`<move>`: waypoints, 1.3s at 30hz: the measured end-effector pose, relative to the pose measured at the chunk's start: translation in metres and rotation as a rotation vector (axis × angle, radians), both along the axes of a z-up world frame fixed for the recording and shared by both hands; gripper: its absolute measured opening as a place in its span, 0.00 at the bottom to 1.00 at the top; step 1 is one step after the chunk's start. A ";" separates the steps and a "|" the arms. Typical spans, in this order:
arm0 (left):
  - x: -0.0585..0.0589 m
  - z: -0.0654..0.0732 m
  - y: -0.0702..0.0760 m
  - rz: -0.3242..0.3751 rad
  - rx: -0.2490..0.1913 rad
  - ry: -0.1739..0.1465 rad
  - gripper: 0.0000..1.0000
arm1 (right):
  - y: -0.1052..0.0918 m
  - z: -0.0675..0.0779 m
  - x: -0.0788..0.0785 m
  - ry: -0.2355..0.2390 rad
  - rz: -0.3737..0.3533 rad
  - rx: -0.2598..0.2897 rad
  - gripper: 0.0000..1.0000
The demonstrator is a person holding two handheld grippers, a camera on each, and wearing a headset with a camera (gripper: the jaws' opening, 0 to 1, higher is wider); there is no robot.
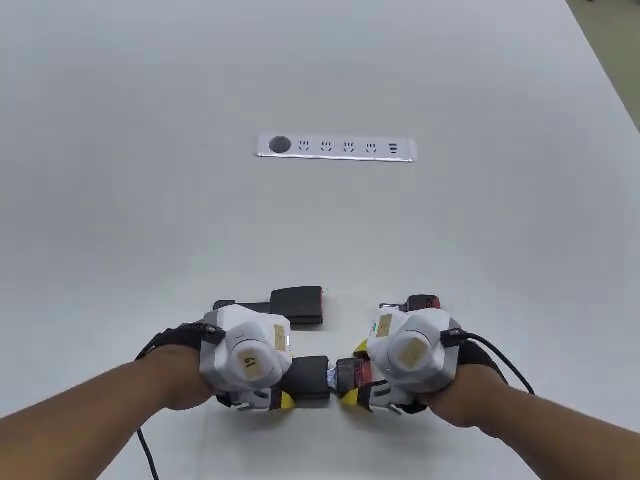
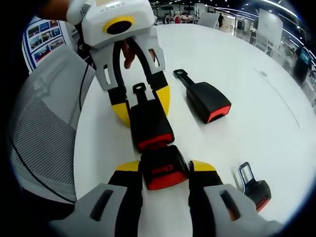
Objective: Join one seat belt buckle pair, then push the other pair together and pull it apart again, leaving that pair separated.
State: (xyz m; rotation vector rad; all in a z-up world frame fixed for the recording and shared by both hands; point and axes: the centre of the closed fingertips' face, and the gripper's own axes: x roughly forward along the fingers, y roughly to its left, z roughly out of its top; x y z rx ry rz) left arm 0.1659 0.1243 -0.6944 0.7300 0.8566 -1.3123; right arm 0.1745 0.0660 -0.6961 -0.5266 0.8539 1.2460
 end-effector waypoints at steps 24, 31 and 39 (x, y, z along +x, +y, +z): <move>-0.002 -0.001 0.000 -0.016 -0.008 0.003 0.33 | -0.003 0.003 -0.001 -0.026 0.010 0.064 0.34; -0.002 0.000 0.000 -0.032 -0.031 0.001 0.33 | -0.003 0.004 -0.001 -0.041 0.041 0.111 0.34; 0.000 -0.001 0.002 -0.043 -0.064 -0.002 0.33 | -0.002 0.006 -0.003 -0.084 0.060 0.144 0.33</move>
